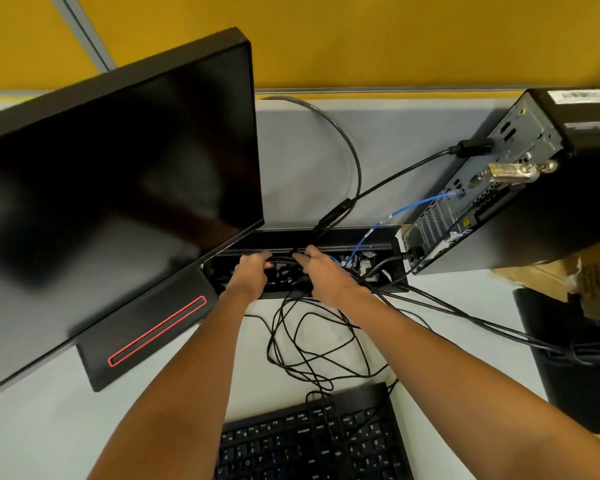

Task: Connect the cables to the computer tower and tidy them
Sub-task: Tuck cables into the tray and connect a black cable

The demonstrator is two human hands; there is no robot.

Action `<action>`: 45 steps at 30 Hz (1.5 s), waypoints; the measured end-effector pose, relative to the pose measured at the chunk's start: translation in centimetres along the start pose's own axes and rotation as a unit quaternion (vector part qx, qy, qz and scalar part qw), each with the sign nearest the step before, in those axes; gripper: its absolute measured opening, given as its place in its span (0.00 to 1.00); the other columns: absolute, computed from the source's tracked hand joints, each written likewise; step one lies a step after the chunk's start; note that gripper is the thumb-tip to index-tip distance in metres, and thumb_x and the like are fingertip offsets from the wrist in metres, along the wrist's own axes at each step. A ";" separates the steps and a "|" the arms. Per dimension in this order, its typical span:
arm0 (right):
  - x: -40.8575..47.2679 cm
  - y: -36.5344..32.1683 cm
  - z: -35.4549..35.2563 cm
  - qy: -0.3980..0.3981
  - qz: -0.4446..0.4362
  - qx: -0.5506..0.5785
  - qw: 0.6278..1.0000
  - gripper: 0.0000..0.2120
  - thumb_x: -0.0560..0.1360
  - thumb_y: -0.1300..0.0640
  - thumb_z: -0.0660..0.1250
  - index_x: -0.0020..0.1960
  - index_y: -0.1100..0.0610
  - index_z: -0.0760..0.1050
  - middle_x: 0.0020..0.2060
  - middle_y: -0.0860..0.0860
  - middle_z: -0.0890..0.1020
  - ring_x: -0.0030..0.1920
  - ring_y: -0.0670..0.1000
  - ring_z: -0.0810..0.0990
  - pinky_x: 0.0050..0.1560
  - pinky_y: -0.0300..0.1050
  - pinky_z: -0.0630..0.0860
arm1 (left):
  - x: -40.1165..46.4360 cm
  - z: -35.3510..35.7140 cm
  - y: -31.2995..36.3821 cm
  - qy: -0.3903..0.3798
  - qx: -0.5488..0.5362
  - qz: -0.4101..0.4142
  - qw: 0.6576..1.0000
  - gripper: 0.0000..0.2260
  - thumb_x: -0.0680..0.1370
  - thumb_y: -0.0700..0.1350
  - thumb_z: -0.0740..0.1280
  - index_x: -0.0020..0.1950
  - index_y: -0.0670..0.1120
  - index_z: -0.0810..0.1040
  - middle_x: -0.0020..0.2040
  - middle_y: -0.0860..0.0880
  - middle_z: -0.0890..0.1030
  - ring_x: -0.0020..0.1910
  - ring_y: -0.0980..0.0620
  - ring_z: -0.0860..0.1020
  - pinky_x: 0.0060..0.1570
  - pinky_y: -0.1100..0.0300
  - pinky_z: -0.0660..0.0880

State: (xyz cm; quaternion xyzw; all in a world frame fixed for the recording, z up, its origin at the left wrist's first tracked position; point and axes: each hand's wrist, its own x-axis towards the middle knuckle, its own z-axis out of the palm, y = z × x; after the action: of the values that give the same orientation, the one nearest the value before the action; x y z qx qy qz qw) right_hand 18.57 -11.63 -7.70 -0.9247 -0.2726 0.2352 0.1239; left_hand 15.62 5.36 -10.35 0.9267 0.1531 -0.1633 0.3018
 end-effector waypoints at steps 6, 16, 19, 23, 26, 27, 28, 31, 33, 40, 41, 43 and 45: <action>-5.3 4.6 -0.2 0.137 -0.039 0.080 0.987 0.20 0.75 0.72 0.61 0.63 0.57 0.75 0.57 0.50 0.71 0.49 0.49 0.79 0.53 0.45 0.78 | -1.9 -0.3 -1.0 0.020 0.065 0.038 0.997 0.18 0.82 0.42 0.55 0.73 0.46 0.64 0.68 0.41 0.66 0.63 0.39 0.69 0.63 0.45 0.69; -13.6 8.4 -1.7 0.095 0.107 0.006 0.990 0.10 0.72 0.57 0.66 0.52 0.51 0.69 0.47 0.48 0.74 0.46 0.52 0.75 0.43 0.45 0.72 | -5.4 -2.3 3.8 0.075 0.152 0.069 0.983 0.28 0.79 0.42 0.61 0.77 0.45 0.55 0.74 0.42 0.58 0.69 0.42 0.63 0.64 0.46 0.67; -15.4 9.7 -1.2 0.072 0.134 0.027 0.988 0.12 0.73 0.61 0.65 0.55 0.51 0.70 0.52 0.50 0.75 0.50 0.53 0.77 0.48 0.48 0.76 | -6.5 -2.1 5.7 0.086 0.146 0.117 0.978 0.24 0.78 0.40 0.62 0.74 0.45 0.63 0.71 0.44 0.63 0.67 0.43 0.65 0.64 0.46 0.67; -16.4 10.0 -2.1 0.133 0.145 0.011 0.980 0.11 0.75 0.64 0.60 0.54 0.54 0.76 0.51 0.52 0.77 0.49 0.57 0.78 0.48 0.49 0.76 | -7.9 -1.3 8.4 0.083 0.108 0.188 0.973 0.16 0.79 0.39 0.61 0.66 0.46 0.73 0.64 0.47 0.71 0.63 0.46 0.69 0.62 0.49 0.69; -15.8 8.5 -3.5 0.204 0.123 0.002 0.971 0.13 0.77 0.65 0.61 0.58 0.55 0.78 0.49 0.53 0.78 0.45 0.58 0.79 0.46 0.50 0.77 | -9.4 0.0 11.8 0.050 0.078 0.279 0.956 0.17 0.78 0.39 0.62 0.68 0.47 0.72 0.64 0.48 0.72 0.63 0.48 0.70 0.64 0.51 0.68; -15.6 7.9 -4.1 0.223 0.105 0.000 0.969 0.14 0.77 0.66 0.62 0.58 0.55 0.79 0.48 0.53 0.78 0.44 0.58 0.79 0.45 0.51 0.77 | -9.8 0.6 13.0 0.039 0.072 0.305 0.949 0.19 0.78 0.39 0.63 0.69 0.48 0.70 0.65 0.49 0.71 0.63 0.49 0.69 0.65 0.51 0.67; -15.4 7.4 -4.8 0.237 0.084 -0.008 0.968 0.15 0.77 0.66 0.62 0.59 0.55 0.79 0.48 0.53 0.78 0.44 0.59 0.79 0.46 0.51 0.77 | -10.1 1.2 13.9 0.025 0.065 0.320 0.945 0.21 0.78 0.40 0.64 0.71 0.48 0.68 0.66 0.49 0.71 0.64 0.49 0.69 0.66 0.52 0.66; -15.4 6.2 -6.8 0.251 0.023 -0.065 0.966 0.15 0.77 0.63 0.63 0.61 0.53 0.78 0.48 0.52 0.79 0.48 0.56 0.78 0.51 0.47 0.70 | -10.0 1.8 15.3 0.007 0.050 0.310 0.949 0.18 0.79 0.43 0.64 0.69 0.48 0.71 0.64 0.48 0.74 0.62 0.48 0.70 0.63 0.50 0.68; -15.7 5.9 -7.8 0.263 0.011 -0.106 0.959 0.10 0.79 0.58 0.63 0.57 0.53 0.79 0.48 0.51 0.79 0.50 0.55 0.77 0.54 0.46 0.65 | -9.6 1.4 15.1 0.043 0.087 0.310 0.946 0.12 0.81 0.44 0.62 0.63 0.47 0.76 0.58 0.48 0.77 0.57 0.47 0.72 0.57 0.50 0.69; -16.3 7.0 -10.2 0.302 0.044 -0.206 0.930 0.14 0.64 0.67 0.74 0.46 0.54 0.81 0.37 0.49 0.80 0.44 0.54 0.78 0.59 0.46 0.69 | -8.9 -0.4 12.6 0.108 0.091 0.276 0.951 0.08 0.80 0.38 0.58 0.49 0.45 0.76 0.46 0.48 0.77 0.47 0.43 0.74 0.47 0.51 0.68; -16.2 6.9 -10.3 0.301 0.033 -0.216 0.928 0.17 0.60 0.69 0.75 0.45 0.54 0.81 0.36 0.49 0.79 0.43 0.54 0.78 0.59 0.46 0.70 | -9.0 -0.4 12.3 0.085 0.070 0.256 0.960 0.07 0.79 0.38 0.60 0.46 0.46 0.77 0.44 0.49 0.77 0.46 0.44 0.74 0.47 0.51 0.69; -16.0 6.2 -10.6 0.297 0.003 -0.216 0.930 0.19 0.57 0.71 0.75 0.43 0.54 0.81 0.34 0.49 0.79 0.41 0.53 0.77 0.54 0.46 0.73 | -9.1 -1.1 12.3 0.033 -0.019 0.191 0.981 0.08 0.75 0.40 0.65 0.40 0.51 0.79 0.39 0.52 0.79 0.43 0.47 0.76 0.47 0.53 0.70; -15.7 5.0 -10.9 0.297 -0.047 -0.199 0.933 0.20 0.54 0.74 0.75 0.40 0.55 0.81 0.32 0.49 0.78 0.38 0.54 0.77 0.48 0.45 0.75 | -9.4 -3.3 13.7 0.006 -0.154 0.140 0.978 0.11 0.69 0.39 0.63 0.37 0.53 0.82 0.35 0.51 0.81 0.39 0.48 0.76 0.43 0.57 0.70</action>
State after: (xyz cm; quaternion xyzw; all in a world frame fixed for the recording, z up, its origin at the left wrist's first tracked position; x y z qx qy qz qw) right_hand 14.63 -25.67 5.60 -0.9443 -0.3073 -0.1156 0.0235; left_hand 13.07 -4.96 2.83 0.8823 0.0469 -0.0883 0.4600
